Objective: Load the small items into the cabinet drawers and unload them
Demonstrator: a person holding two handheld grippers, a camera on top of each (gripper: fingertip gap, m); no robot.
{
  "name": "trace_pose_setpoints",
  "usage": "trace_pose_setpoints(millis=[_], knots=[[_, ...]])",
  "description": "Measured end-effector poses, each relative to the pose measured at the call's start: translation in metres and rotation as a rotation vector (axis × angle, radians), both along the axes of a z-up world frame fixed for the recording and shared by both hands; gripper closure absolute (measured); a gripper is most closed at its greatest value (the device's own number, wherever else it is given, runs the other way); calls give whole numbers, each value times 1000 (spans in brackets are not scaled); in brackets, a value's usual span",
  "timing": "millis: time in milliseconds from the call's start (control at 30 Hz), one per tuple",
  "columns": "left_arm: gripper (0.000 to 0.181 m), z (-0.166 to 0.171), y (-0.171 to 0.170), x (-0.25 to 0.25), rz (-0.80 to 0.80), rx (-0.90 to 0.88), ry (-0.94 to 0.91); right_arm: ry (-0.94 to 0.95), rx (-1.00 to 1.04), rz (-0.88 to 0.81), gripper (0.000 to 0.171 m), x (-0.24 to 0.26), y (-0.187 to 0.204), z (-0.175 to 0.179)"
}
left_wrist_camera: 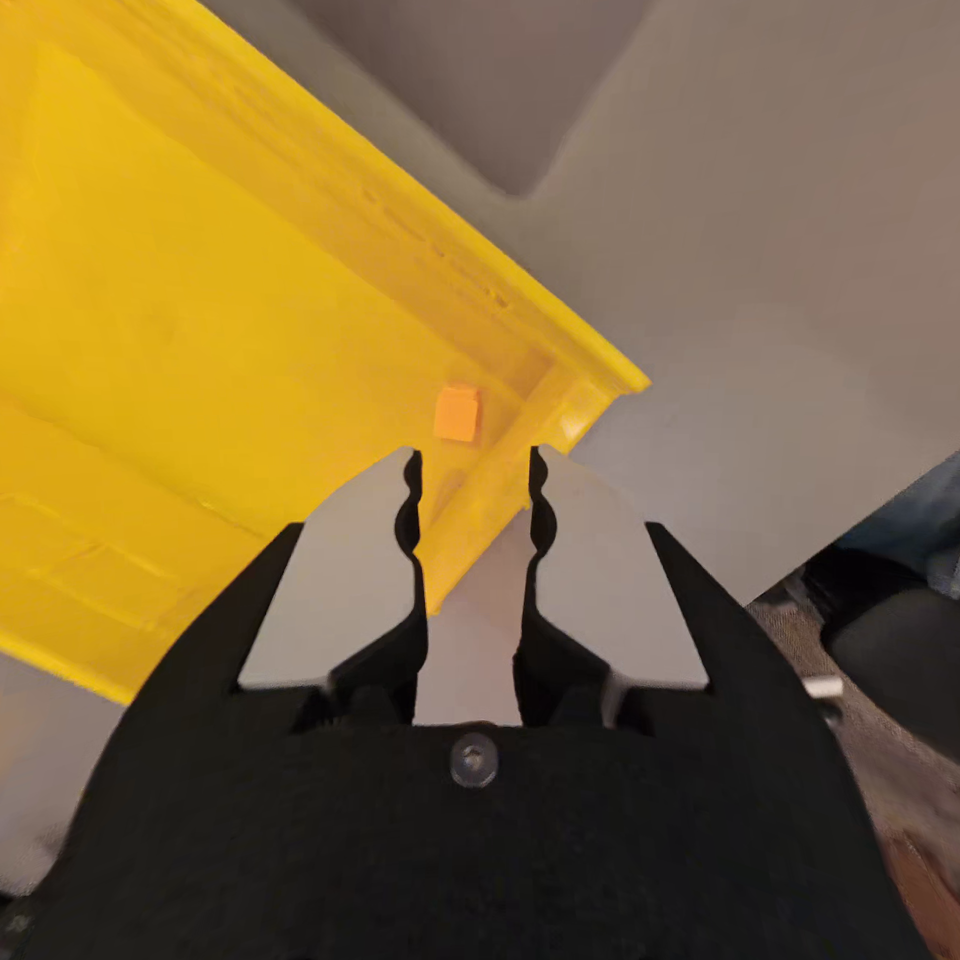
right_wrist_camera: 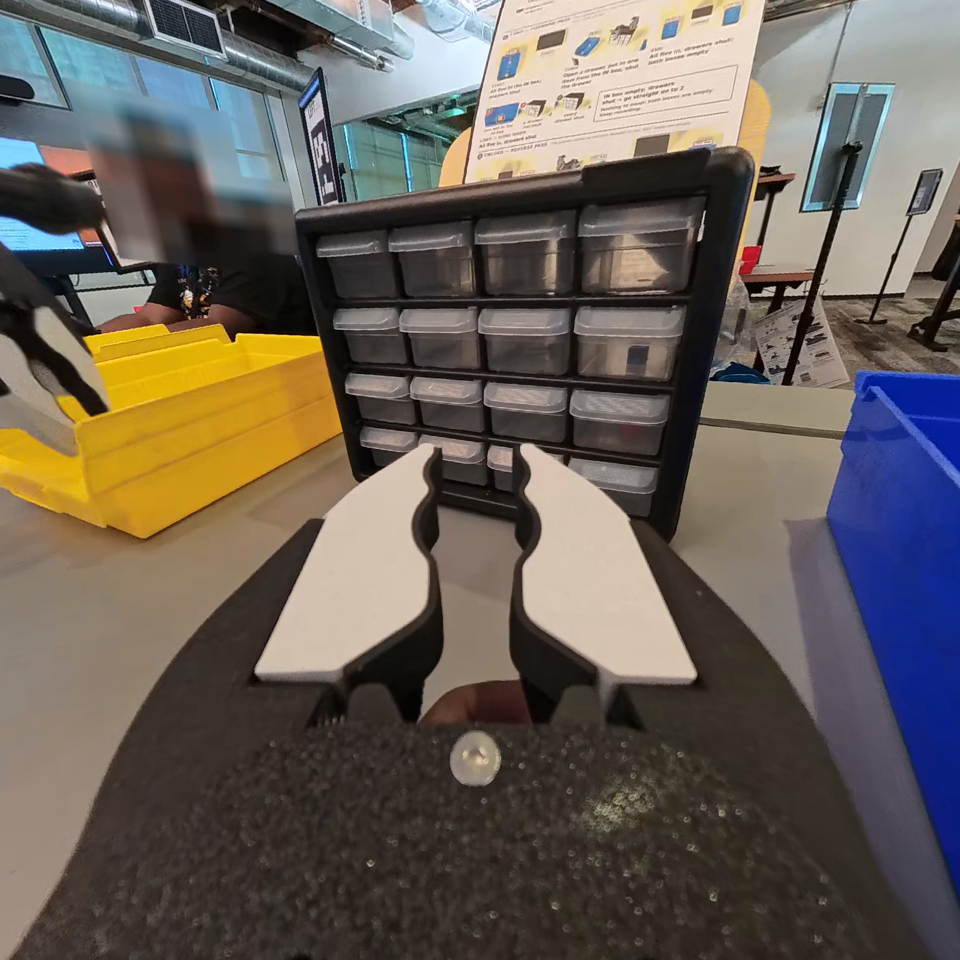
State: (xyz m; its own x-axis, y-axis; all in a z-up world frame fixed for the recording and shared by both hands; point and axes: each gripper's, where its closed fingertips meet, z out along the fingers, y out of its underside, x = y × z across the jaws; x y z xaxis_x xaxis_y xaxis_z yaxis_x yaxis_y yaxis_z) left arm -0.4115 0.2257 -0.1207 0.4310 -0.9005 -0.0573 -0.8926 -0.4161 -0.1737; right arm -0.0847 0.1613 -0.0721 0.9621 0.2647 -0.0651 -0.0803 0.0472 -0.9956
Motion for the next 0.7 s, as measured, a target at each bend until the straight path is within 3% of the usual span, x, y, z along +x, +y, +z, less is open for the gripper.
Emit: trace_pose_setpoints(millis=[333,700], knots=[[142,-33,14,-1,-99,-190,112,14,-24,9,146,0,2,-4],[142,-48,11,0,-105,-221,94,-32,-85,-9,146,1,12,-15]])
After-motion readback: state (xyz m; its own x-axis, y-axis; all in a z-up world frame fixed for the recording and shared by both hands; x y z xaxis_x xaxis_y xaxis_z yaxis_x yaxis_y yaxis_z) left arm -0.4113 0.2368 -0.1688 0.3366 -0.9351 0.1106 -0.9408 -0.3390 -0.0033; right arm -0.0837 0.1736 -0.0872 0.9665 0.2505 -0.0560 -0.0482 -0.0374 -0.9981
